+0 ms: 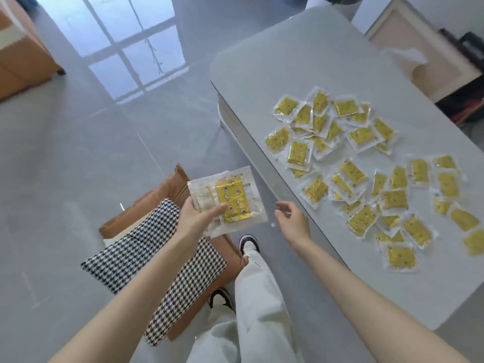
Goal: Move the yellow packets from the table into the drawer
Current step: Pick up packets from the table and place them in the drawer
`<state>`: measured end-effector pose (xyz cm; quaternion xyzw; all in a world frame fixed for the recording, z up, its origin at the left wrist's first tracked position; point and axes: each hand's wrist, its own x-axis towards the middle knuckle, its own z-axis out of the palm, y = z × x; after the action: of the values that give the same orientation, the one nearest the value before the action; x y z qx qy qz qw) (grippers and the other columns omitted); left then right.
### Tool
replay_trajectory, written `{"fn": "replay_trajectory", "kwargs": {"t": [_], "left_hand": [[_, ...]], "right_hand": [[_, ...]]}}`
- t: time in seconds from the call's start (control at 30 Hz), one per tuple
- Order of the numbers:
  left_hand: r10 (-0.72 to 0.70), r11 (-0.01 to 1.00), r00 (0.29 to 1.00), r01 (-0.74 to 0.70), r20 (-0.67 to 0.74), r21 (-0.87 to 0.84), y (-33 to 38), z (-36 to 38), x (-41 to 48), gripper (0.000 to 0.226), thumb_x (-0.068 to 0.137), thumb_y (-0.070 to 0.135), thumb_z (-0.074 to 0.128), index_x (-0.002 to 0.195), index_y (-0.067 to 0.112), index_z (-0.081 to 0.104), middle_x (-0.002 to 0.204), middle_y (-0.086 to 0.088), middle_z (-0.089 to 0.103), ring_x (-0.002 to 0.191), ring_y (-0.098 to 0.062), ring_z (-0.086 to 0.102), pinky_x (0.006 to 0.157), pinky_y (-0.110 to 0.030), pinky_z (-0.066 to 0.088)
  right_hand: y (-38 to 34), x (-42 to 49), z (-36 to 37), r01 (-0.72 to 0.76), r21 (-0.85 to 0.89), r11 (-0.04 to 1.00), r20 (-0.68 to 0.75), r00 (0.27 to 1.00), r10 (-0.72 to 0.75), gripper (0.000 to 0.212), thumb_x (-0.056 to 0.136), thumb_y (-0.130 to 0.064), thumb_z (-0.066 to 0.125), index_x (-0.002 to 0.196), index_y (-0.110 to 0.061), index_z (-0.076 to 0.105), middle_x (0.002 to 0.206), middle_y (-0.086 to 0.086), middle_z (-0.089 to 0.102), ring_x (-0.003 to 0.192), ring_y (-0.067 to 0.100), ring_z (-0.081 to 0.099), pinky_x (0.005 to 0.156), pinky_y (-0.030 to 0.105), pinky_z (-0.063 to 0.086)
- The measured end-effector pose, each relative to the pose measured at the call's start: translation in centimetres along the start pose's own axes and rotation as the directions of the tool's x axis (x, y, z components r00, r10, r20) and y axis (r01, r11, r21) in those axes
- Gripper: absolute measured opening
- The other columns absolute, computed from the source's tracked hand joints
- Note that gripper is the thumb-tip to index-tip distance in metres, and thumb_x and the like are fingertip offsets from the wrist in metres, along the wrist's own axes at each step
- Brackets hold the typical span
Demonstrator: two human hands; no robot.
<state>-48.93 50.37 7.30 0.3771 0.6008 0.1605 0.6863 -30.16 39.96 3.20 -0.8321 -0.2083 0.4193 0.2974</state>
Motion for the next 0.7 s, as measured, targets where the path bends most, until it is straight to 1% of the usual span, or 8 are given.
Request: {"fn": "replay_trajectory", "kwargs": {"t": [0.07,0.13,0.2,0.23,0.33,0.47,0.6,0.7], "left_hand": [[-0.008,1.0,1.0,0.008,0.0,-0.012,-0.5,0.3,2.3,0.059,0.068,0.015,0.079,0.121,0.011,0.052,0.111,-0.005,0.07,0.098,-0.021,0.069,0.089,-0.043,0.054],[-0.026,0.999,1.0,0.026,-0.003,-0.033,-1.3,0.7,5.2,0.064,0.064,0.018,0.08,0.122,0.012,0.052,0.11,-0.004,0.07,0.097,-0.022,0.07,0.089,-0.045,0.054],[-0.053,0.998,0.999,0.053,-0.005,-0.044,-2.3,1.1,8.3,0.07,0.059,0.022,0.08,0.122,0.012,0.052,0.109,-0.004,0.07,0.096,-0.022,0.07,0.089,-0.047,0.054],[-0.068,0.996,0.998,0.068,-0.004,-0.051,-2.8,1.3,9.8,0.071,0.058,0.022,0.08,0.123,0.012,0.052,0.109,-0.004,0.071,0.097,-0.022,0.07,0.09,-0.047,0.053],[-0.102,0.992,0.995,0.101,-0.012,-0.077,-4.4,1.9,13.5,0.069,0.06,0.02,0.079,0.123,0.012,0.053,0.109,-0.004,0.071,0.098,-0.022,0.07,0.089,-0.047,0.054],[-0.122,0.989,0.993,0.122,-0.001,-0.085,-7.1,2.6,17.7,0.053,0.07,0.011,0.075,0.12,0.011,0.056,0.108,-0.005,0.072,0.096,-0.022,0.071,0.083,-0.04,0.057],[-0.14,0.987,0.99,0.137,-0.021,-0.083,-9.5,3.2,21.2,0.067,0.06,0.018,0.078,0.123,0.009,0.054,0.11,-0.007,0.071,0.098,-0.024,0.07,0.088,-0.045,0.055],[-0.155,0.984,0.988,0.153,-0.021,-0.088,-10.7,4.0,22.7,0.071,0.059,0.018,0.078,0.124,0.009,0.053,0.111,-0.007,0.07,0.098,-0.024,0.07,0.088,-0.045,0.055]], "right_hand": [[1.8,3.1,1.0,-0.026,-0.085,0.996,0.022,0.999,0.028,0.034,0.095,-0.015,0.052,0.129,-0.015,0.054,0.133,0.001,0.054,0.114,0.017,0.053,0.089,0.025,0.04],[3.6,6.9,2.1,-0.047,-0.18,0.983,0.048,0.997,0.056,0.041,0.094,-0.016,0.052,0.135,-0.015,0.05,0.141,0.005,0.045,0.125,0.021,0.048,0.102,0.03,0.039],[5.3,10.5,3.3,-0.062,-0.257,0.964,0.091,0.992,0.088,0.049,0.093,-0.017,0.052,0.141,-0.015,0.043,0.15,0.006,0.035,0.135,0.023,0.038,0.111,0.036,0.033],[6.1,12.2,3.8,-0.057,-0.287,0.956,0.115,0.989,0.093,0.052,0.094,-0.017,0.052,0.144,-0.015,0.038,0.154,0.006,0.029,0.14,0.024,0.031,0.114,0.036,0.029],[8.0,16.5,4.8,-0.005,-0.404,0.915,0.172,0.982,0.081,0.061,0.095,-0.017,0.048,0.151,-0.016,0.025,0.16,0.001,0.012,0.146,0.025,0.016,0.114,0.036,0.023],[11.1,21.8,6.8,-0.006,-0.503,0.864,0.212,0.968,0.13,0.067,0.096,-0.018,0.046,0.154,-0.013,0.013,0.162,0.003,0.003,0.147,0.029,0.008,0.116,0.038,0.017],[13.5,24.8,8.8,0.0,-0.592,0.806,0.231,0.958,0.169,0.076,0.096,-0.02,0.047,0.153,-0.008,-0.001,0.162,0.005,-0.003,0.148,0.028,-0.004,0.118,0.038,0.01],[14.8,25.2,9.4,0.033,-0.636,0.771,0.194,0.974,0.118,0.085,0.093,-0.02,0.052,0.153,-0.005,-0.006,0.161,0.007,-0.002,0.148,0.027,-0.001,0.118,0.037,0.014]]}}
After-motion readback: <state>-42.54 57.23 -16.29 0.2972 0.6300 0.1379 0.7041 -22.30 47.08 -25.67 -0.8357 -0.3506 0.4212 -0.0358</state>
